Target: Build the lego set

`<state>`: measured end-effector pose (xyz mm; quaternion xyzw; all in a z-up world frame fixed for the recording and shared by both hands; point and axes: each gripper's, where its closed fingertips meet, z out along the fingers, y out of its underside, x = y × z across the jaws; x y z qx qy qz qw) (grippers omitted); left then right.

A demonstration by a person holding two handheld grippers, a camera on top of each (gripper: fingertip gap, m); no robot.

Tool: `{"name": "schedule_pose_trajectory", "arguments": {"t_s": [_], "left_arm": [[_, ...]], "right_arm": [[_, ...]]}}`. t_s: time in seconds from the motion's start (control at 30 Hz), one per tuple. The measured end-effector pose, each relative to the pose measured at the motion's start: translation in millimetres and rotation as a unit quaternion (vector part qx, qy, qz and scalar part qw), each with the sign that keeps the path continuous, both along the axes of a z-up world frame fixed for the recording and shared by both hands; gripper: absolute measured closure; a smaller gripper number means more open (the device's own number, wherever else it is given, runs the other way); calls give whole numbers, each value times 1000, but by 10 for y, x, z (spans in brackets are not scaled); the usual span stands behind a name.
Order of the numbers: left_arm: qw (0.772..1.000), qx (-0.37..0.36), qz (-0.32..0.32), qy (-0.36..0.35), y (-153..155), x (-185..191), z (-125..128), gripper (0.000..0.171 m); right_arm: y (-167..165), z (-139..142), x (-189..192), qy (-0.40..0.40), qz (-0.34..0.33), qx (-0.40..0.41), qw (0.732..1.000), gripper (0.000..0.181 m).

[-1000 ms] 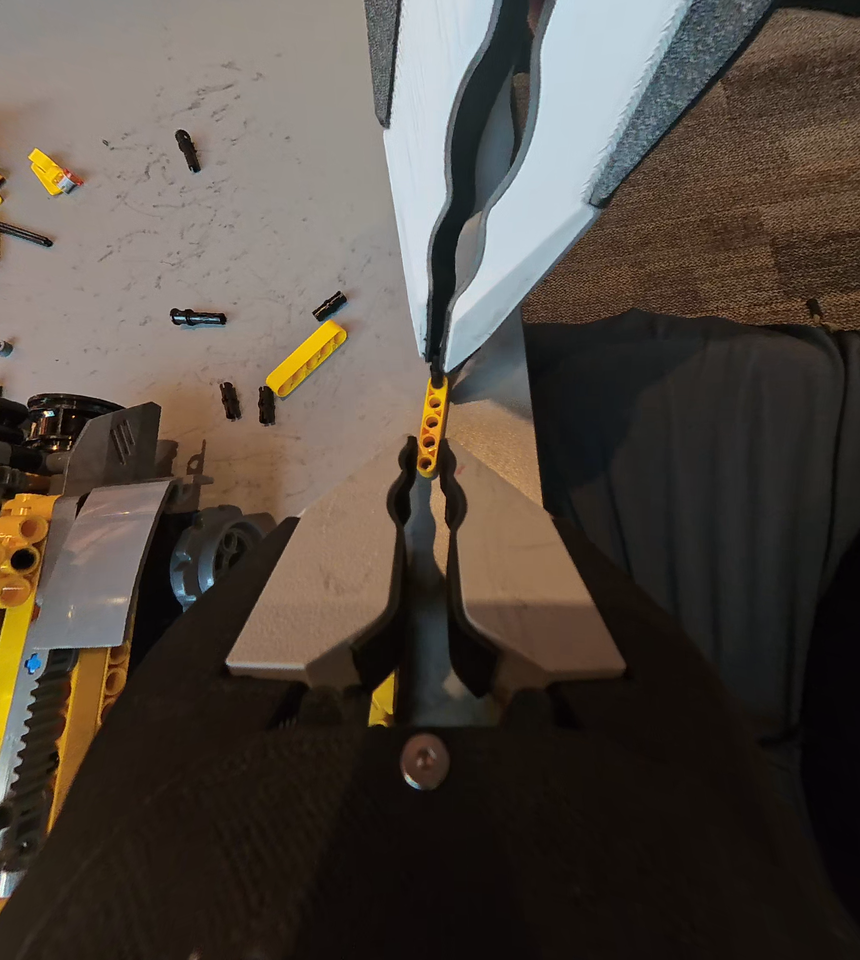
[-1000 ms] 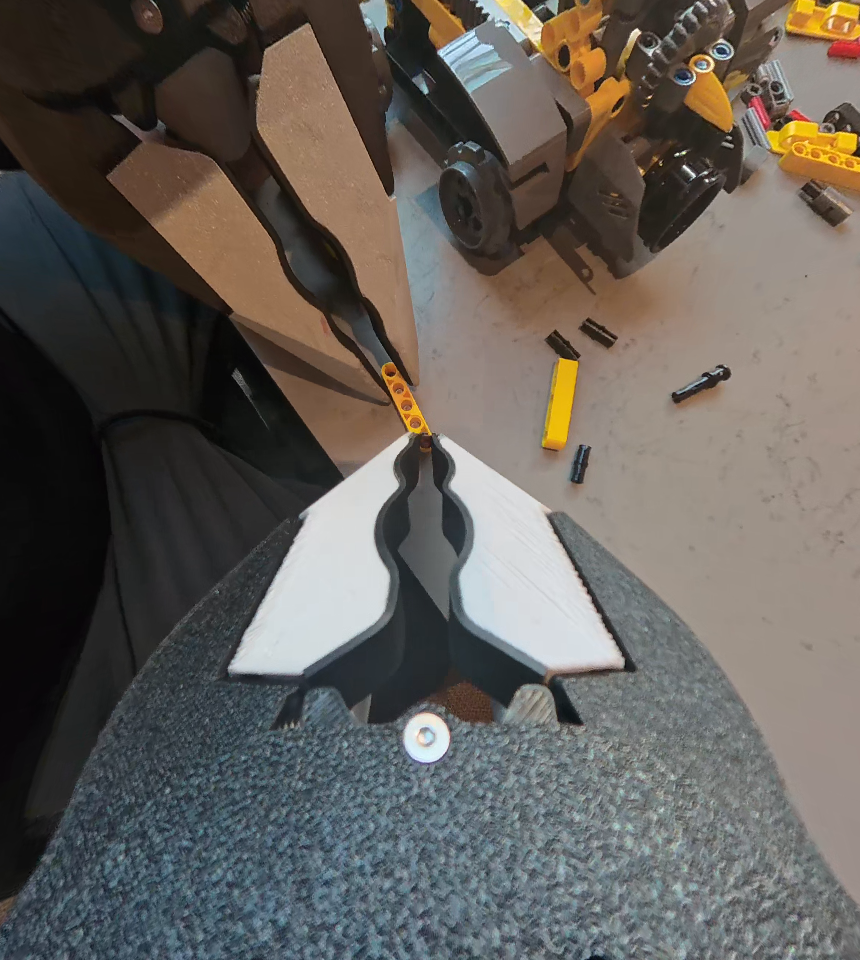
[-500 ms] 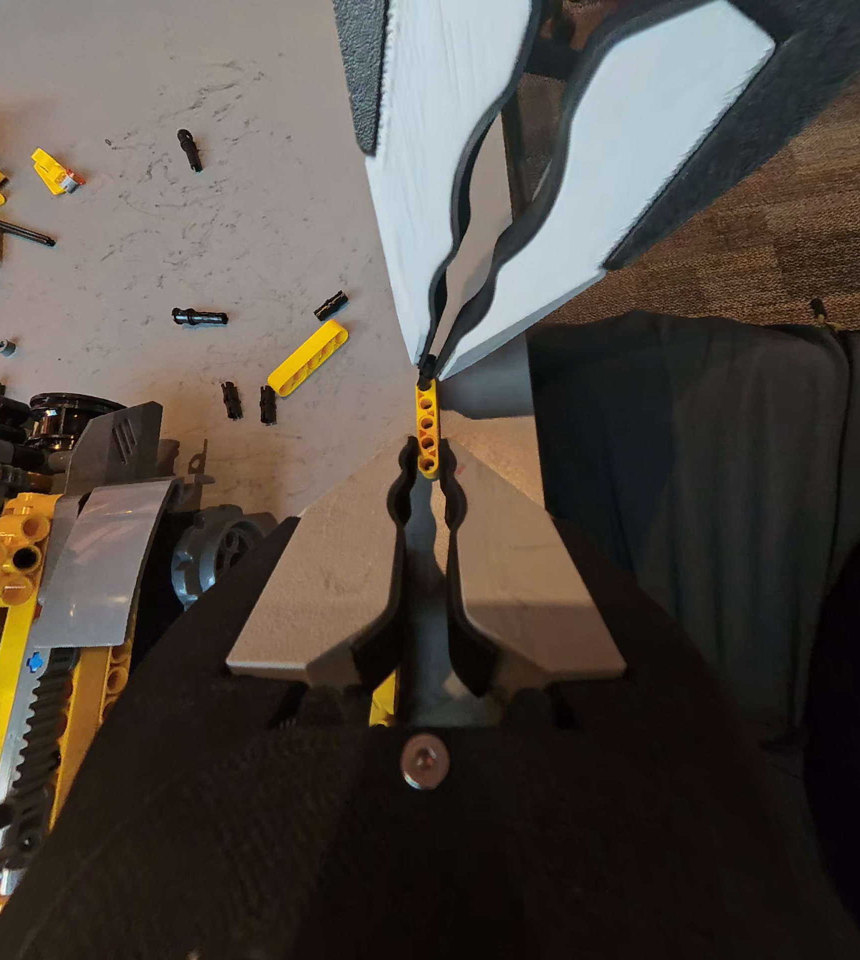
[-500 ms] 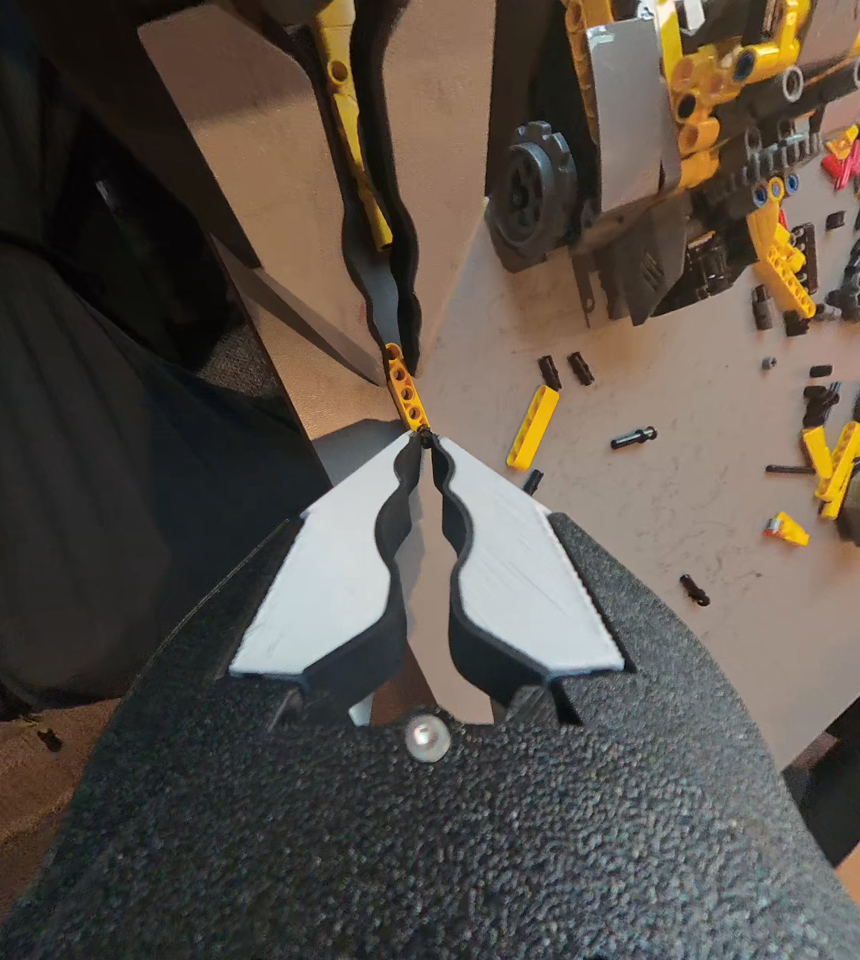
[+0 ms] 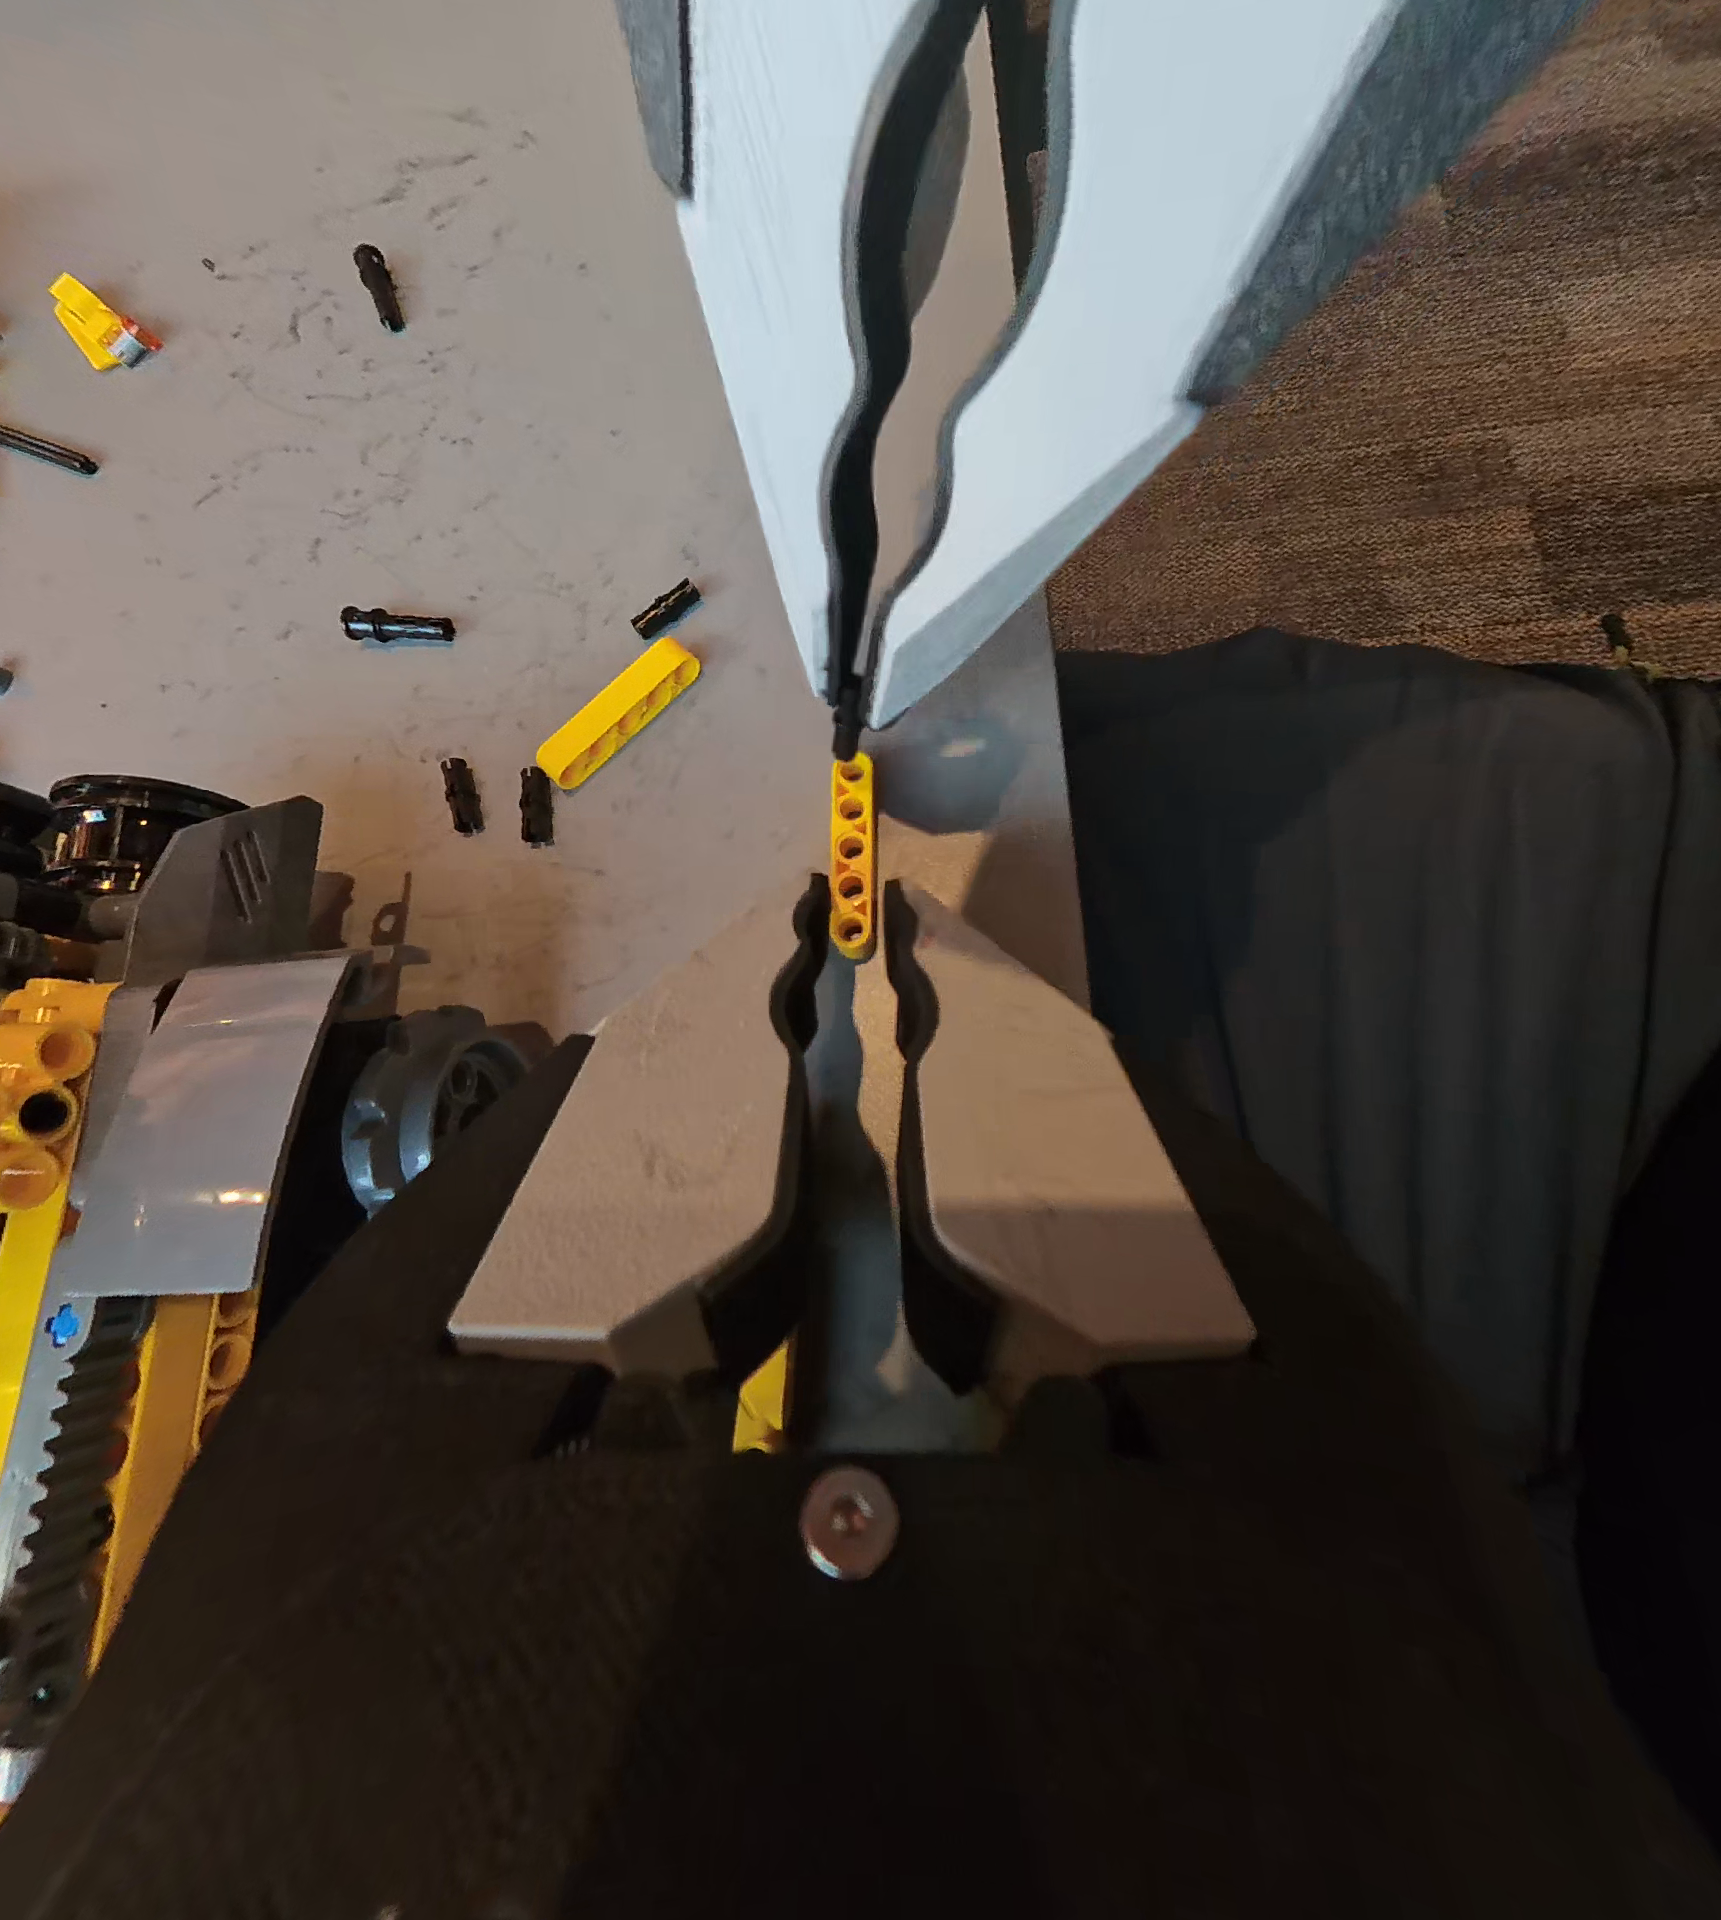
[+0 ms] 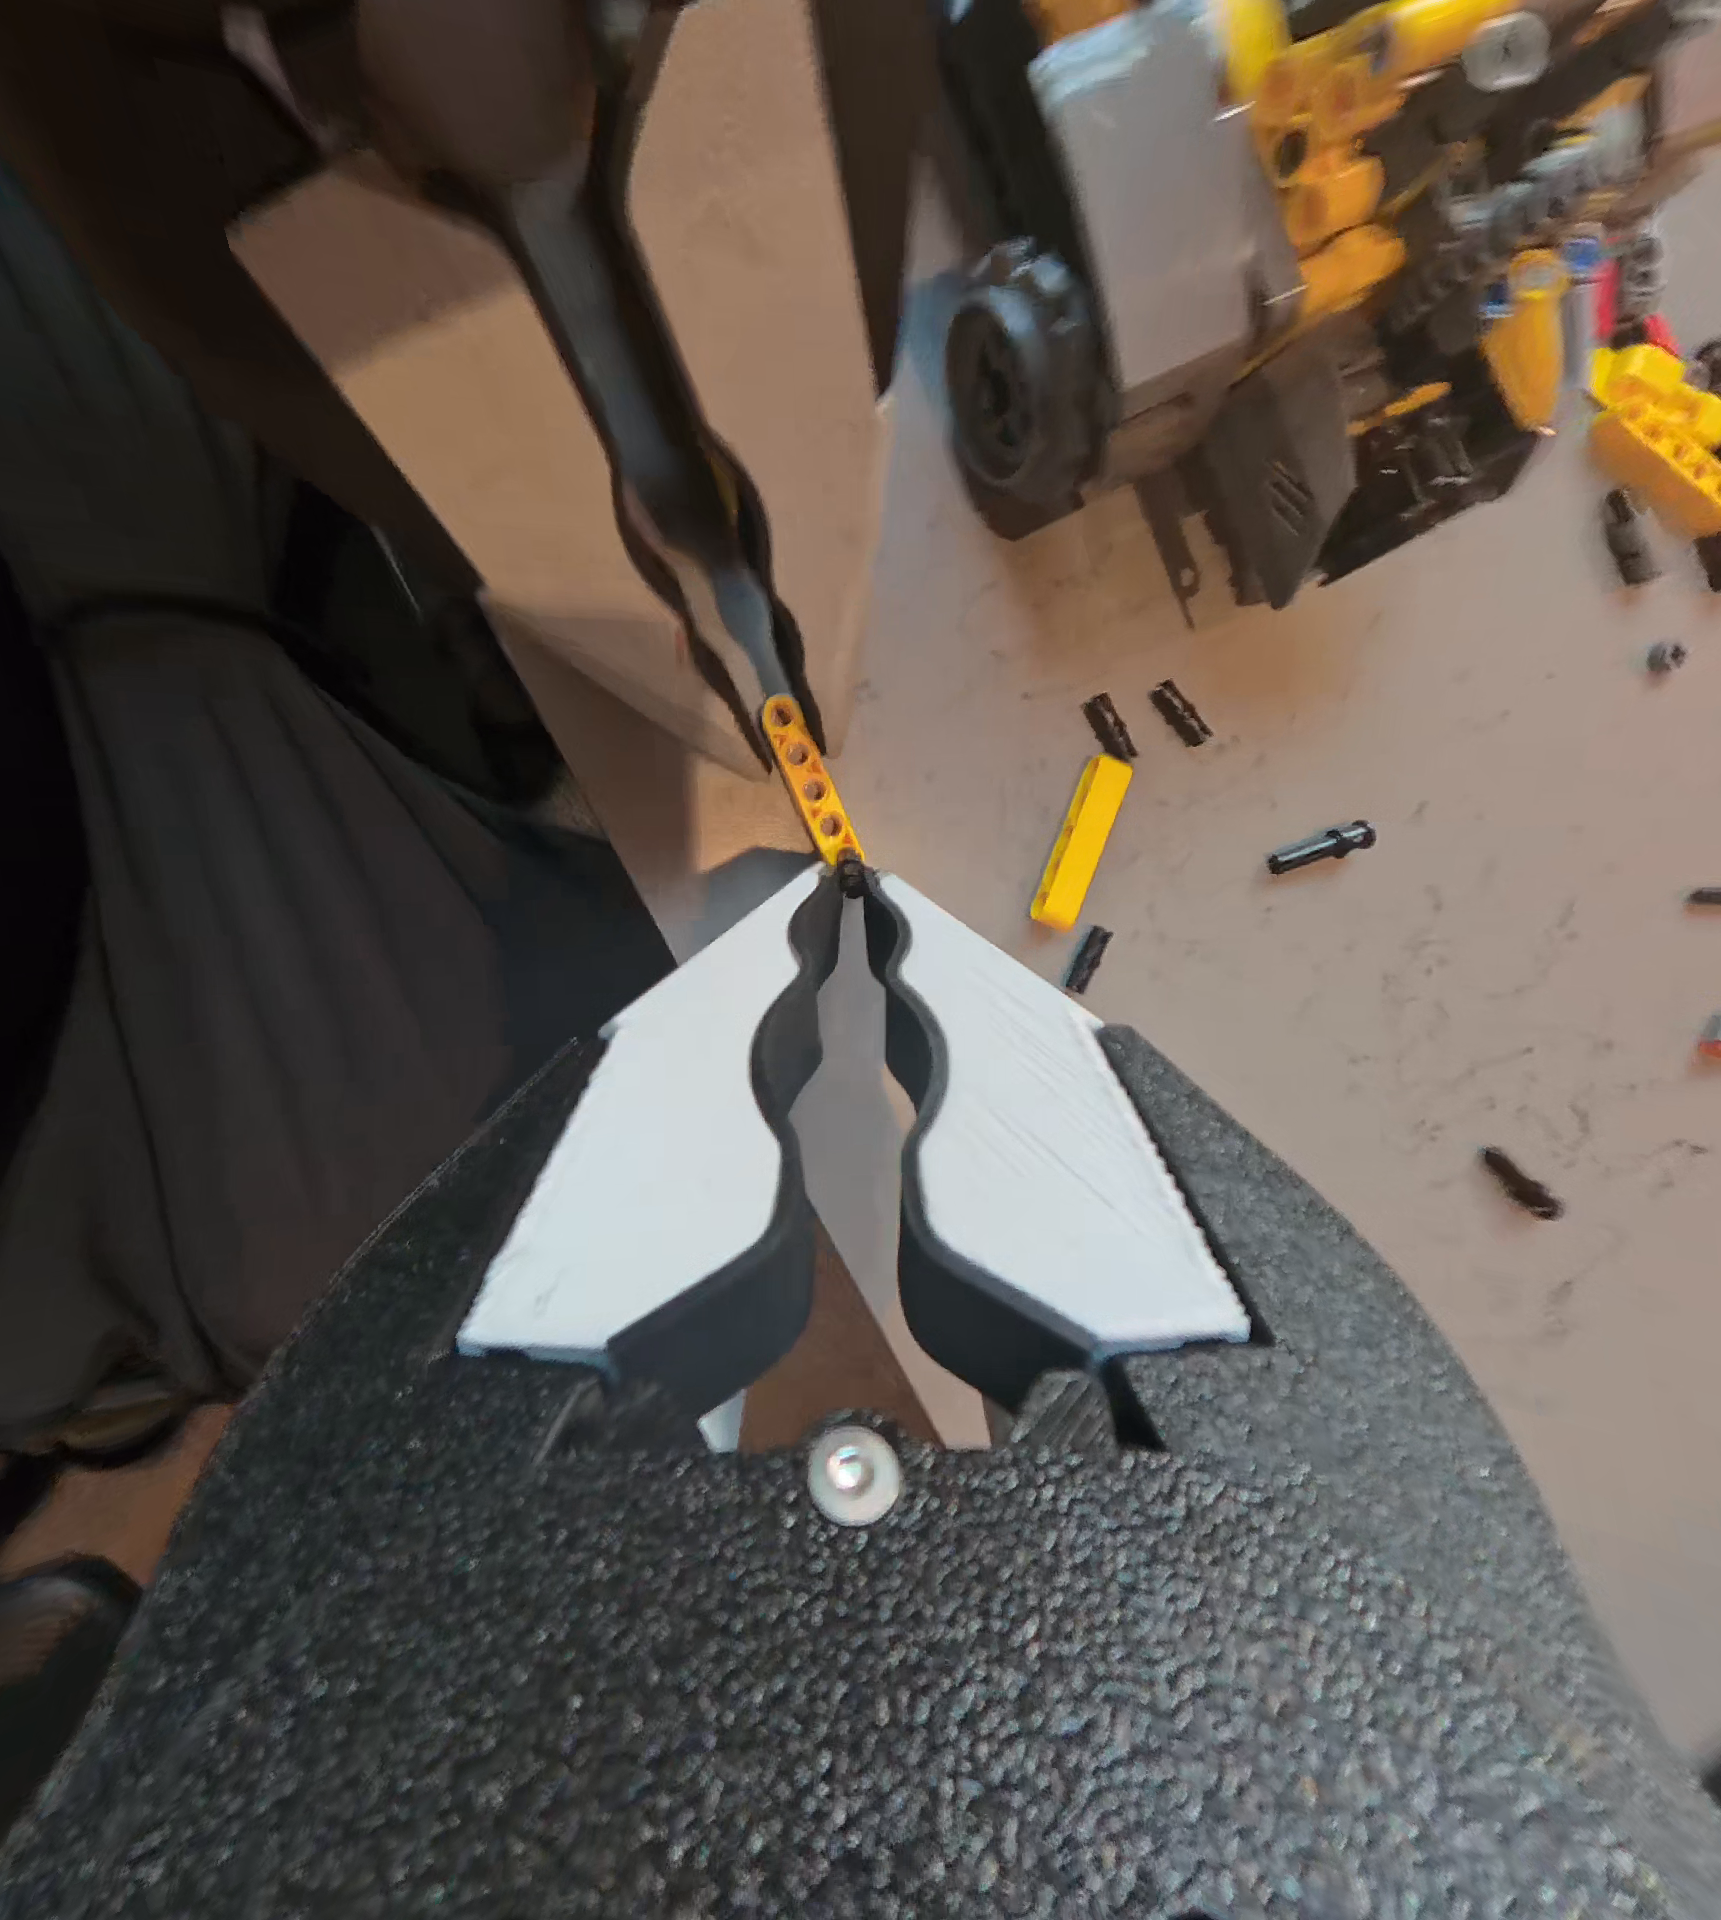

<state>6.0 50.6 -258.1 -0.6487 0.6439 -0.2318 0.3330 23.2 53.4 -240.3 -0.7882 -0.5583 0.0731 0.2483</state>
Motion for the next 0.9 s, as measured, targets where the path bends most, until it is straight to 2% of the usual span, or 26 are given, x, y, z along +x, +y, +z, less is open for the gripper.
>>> {"name": "schedule_pose_trajectory", "arguments": {"t_s": [0.03,0.17,0.27,0.47,0.57,0.73,0.9], "left_arm": [[1000,-3,-1,-1,-4,0,0,164],[1000,-9,-4,-1,-15,-3,0,156],[1000,-12,-3,0,-18,-13,-3,150],[1000,-9,0,-26,-16,-27,78,153],[999,-1,-14,-49,-58,-26,151,156],[991,-27,-62,-113,-228,-50,345,165],[992,-31,-67,-104,-247,-48,319,166]], "right_arm": [[7,34,-10,27,-11,-4,1000,177],[-25,122,-36,116,-41,-30,992,177],[-59,150,-26,152,-54,-40,986,177],[-83,203,-77,237,-89,-93,963,177],[-159,308,-224,285,-45,-88,954,177],[-206,337,-278,263,38,9,964,177],[-270,390,-329,235,95,75,964,177]]}}
